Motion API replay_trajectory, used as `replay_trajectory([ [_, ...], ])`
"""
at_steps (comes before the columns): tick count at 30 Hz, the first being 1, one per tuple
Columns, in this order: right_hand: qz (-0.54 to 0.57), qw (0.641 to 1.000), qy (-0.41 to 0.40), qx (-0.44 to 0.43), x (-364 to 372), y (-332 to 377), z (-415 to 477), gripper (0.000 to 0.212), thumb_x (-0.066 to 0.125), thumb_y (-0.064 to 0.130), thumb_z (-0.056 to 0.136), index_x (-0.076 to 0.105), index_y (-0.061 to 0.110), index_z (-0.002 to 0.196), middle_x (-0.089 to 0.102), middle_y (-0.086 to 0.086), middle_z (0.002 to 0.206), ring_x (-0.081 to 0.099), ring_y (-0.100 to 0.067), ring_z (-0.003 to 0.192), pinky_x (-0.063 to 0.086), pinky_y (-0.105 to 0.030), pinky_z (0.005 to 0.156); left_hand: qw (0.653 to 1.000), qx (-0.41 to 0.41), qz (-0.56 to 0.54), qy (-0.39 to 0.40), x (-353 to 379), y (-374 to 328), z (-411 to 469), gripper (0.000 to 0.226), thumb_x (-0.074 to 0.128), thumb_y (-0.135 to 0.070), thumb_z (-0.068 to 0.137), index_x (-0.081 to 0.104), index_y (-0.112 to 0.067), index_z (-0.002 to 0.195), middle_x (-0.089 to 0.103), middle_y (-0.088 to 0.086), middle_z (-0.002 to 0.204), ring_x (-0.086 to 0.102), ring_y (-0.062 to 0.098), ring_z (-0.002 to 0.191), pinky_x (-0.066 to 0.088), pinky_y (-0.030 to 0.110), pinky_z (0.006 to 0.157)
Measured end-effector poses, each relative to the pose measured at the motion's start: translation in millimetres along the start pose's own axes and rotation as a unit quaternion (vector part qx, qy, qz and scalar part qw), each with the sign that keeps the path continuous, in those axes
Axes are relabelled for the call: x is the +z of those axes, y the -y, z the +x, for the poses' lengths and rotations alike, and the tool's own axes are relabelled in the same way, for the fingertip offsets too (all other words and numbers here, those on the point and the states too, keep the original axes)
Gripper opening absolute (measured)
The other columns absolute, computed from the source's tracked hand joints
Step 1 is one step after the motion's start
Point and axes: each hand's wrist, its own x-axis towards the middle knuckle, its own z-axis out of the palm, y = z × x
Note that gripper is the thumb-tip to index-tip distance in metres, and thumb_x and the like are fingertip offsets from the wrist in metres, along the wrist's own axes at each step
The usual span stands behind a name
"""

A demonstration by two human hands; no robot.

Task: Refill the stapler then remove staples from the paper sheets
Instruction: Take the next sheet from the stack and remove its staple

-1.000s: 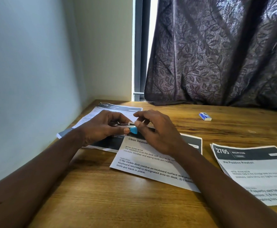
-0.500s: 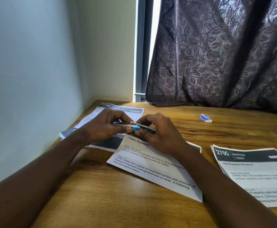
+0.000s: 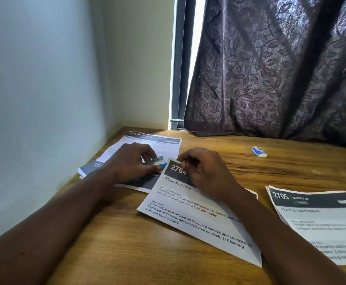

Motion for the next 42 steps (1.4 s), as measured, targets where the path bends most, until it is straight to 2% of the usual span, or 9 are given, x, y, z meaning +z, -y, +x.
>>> replay_trajectory([
  [6, 0.007, 0.998, -0.052, -0.030, -1.5, 2.7, -1.7, 0.012, 0.070, 0.014, 0.090, 0.074, 0.020, 0.100, 0.068, 0.005, 0.091, 0.059, -0.014, 0.088, 0.052, -0.041, 0.081, 0.993, 0.038, -0.089, -0.063, -2.7, -20.4, -6.9, 0.056, 0.047, -0.078, 0.081, 0.071, -0.033, 0.103, 0.073, -0.020, 0.095, 0.066, 0.005, 0.084, 0.055, 0.032, 0.072],
  [10, -0.012, 0.994, -0.093, -0.050, -6.1, 6.9, -5.0, 0.016, 0.063, 0.025, 0.092, 0.072, 0.021, 0.106, 0.067, 0.006, 0.096, 0.057, -0.013, 0.094, 0.049, -0.045, 0.087, 0.983, 0.044, -0.176, 0.008, -5.0, -33.3, -15.5, 0.025, 0.064, -0.047, 0.095, 0.074, -0.025, 0.093, 0.079, -0.011, 0.089, 0.073, 0.014, 0.083, 0.061, 0.041, 0.074],
  [14, -0.165, 0.969, -0.175, -0.051, -27.8, 19.4, -11.8, 0.039, 0.053, 0.045, 0.097, 0.061, 0.025, 0.130, 0.060, 0.001, 0.120, 0.050, -0.020, 0.116, 0.036, -0.051, 0.105, 0.962, 0.065, -0.261, -0.036, -10.2, -45.6, -21.3, 0.009, 0.067, -0.018, 0.095, 0.072, -0.013, 0.091, 0.079, 0.001, 0.086, 0.077, 0.020, 0.084, 0.064, 0.043, 0.070],
  [21, -0.161, 0.923, -0.302, 0.177, -130.5, 12.4, -67.7, 0.072, 0.059, 0.057, 0.093, 0.034, 0.027, 0.153, 0.046, -0.008, 0.148, 0.040, -0.029, 0.137, 0.030, -0.051, 0.115, 0.906, 0.034, -0.396, -0.148, -3.3, -114.7, -18.2, 0.011, 0.066, -0.013, 0.097, 0.072, -0.012, 0.087, 0.075, 0.007, 0.072, 0.058, 0.011, 0.056, 0.047, 0.021, 0.050],
  [25, 0.052, 0.919, -0.247, 0.302, -199.2, -19.6, -116.3, 0.054, 0.069, 0.043, 0.093, 0.050, 0.025, 0.139, 0.073, -0.002, 0.117, 0.071, -0.024, 0.105, 0.058, -0.051, 0.091, 0.870, 0.006, -0.485, -0.093, 17.9, -169.3, -16.6, 0.007, 0.066, -0.008, 0.096, 0.071, -0.007, 0.092, 0.076, 0.005, 0.072, 0.065, 0.013, 0.056, 0.053, 0.024, 0.051],
  [28, 0.201, 0.883, -0.238, 0.351, -235.5, -35.9, -153.1, 0.026, 0.069, 0.016, 0.096, 0.063, 0.012, 0.121, 0.079, -0.006, 0.089, 0.077, -0.019, 0.072, 0.060, -0.028, 0.055, 0.856, -0.036, -0.516, -0.015, 40.4, -208.3, -19.4, 0.007, 0.067, -0.009, 0.095, 0.072, -0.006, 0.099, 0.079, 0.014, 0.084, 0.072, 0.021, 0.066, 0.062, 0.029, 0.059],
  [32, 0.133, 0.879, -0.240, 0.391, -255.4, -61.2, -185.2, 0.025, 0.072, 0.006, 0.092, 0.066, 0.010, 0.116, 0.076, -0.015, 0.099, 0.068, -0.013, 0.066, 0.048, -0.018, 0.045, 0.867, -0.088, -0.490, 0.015, 74.4, -243.5, -25.9, 0.015, 0.071, -0.004, 0.092, 0.067, -0.004, 0.106, 0.078, 0.015, 0.077, 0.071, 0.016, 0.057, 0.057, 0.025, 0.048],
  [36, 0.048, 0.887, -0.223, 0.402, -249.3, -87.1, -204.5, 0.022, 0.078, 0.014, 0.088, 0.072, 0.016, 0.109, 0.076, -0.006, 0.103, 0.072, -0.019, 0.085, 0.062, -0.040, 0.074, 0.919, -0.075, -0.386, 0.011, 99.4, -250.8, -26.4, 0.028, 0.076, -0.010, 0.089, 0.062, -0.017, 0.112, 0.078, 0.007, 0.072, 0.072, 0.016, 0.056, 0.055, 0.028, 0.050],
  [42, -0.076, 0.914, -0.194, 0.349, -229.0, -100.3, -225.2, 0.026, 0.073, 0.024, 0.091, 0.074, 0.020, 0.117, 0.073, 0.008, 0.099, 0.063, -0.002, 0.082, 0.047, -0.023, 0.066, 0.975, -0.024, -0.222, -0.009, 110.4, -247.5, -32.6, 0.028, 0.079, -0.019, 0.084, 0.062, -0.027, 0.105, 0.077, -0.006, 0.071, 0.072, 0.005, 0.058, 0.059, 0.031, 0.065],
])
